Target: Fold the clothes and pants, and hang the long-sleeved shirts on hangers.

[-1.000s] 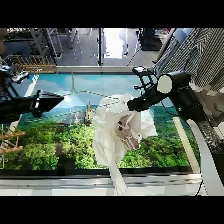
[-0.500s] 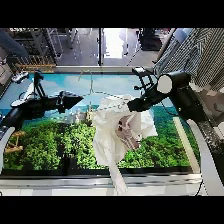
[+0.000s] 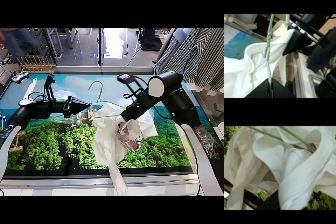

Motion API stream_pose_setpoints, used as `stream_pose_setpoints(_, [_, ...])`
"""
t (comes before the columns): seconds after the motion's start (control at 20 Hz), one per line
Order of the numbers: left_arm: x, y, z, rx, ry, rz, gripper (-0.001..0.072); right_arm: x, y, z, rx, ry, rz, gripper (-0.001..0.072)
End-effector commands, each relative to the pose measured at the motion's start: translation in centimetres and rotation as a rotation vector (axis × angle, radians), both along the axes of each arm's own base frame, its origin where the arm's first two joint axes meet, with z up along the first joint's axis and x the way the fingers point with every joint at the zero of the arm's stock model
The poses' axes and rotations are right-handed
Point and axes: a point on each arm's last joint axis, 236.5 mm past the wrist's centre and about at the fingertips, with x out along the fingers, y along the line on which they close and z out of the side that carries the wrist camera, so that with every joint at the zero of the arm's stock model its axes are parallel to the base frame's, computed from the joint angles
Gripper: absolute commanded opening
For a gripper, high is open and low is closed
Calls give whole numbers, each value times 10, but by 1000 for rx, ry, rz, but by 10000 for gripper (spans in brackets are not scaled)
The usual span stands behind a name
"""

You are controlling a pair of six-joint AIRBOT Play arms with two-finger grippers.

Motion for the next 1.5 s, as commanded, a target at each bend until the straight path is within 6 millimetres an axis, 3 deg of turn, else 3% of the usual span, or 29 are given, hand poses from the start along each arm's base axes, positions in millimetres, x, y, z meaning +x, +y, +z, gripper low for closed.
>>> stream_pose_setpoints(0.0, [-12,-2,-2,9,25,-50,19,-25,25,12,-34,-35,194,22])
stream_pose_setpoints(0.1, [-10,-2,4,-19,20,-41,18,-35,40,17,-39,-59,288,23])
stream_pose_setpoints(0.2, [-2,2,31,-130,-8,-8,18,-41,47,17,-40,-60,313,24])
stream_pose_setpoints(0.35, [17,25,78,-324,-107,88,16,-37,41,20,-26,-52,187,24])
stream_pose_setpoints(0.45, [27,42,93,-387,-130,142,16,-31,32,24,-11,-52,67,24])
stream_pose_setpoints(0.75, [37,62,93,-389,-133,192,15,7,-8,53,55,-171,-347,24])
stream_pose_setpoints(0.9, [37,62,92,-388,-133,195,15,15,-16,56,62,-191,-381,29])
stream_pose_setpoints(1.0, [43,63,91,-381,-127,218,15,14,-12,56,72,-186,-373,312])
stream_pose_setpoints(1.05, [48,64,89,-375,-123,238,15,14,-12,56,75,-187,-372,410])
stream_pose_setpoints(1.1, [51,65,88,-371,-120,252,15,14,-12,56,76,-188,-372,460])
stream_pose_setpoints(1.2, [53,65,88,-368,-118,258,15,17,-16,59,64,-208,-381,527])
stream_pose_setpoints(1.25, [52,64,87,-366,-117,257,15,22,-20,61,57,-232,-390,527])
stream_pose_setpoints(1.45, [51,60,81,-336,-116,247,15,68,-23,90,221,-378,-524,526])
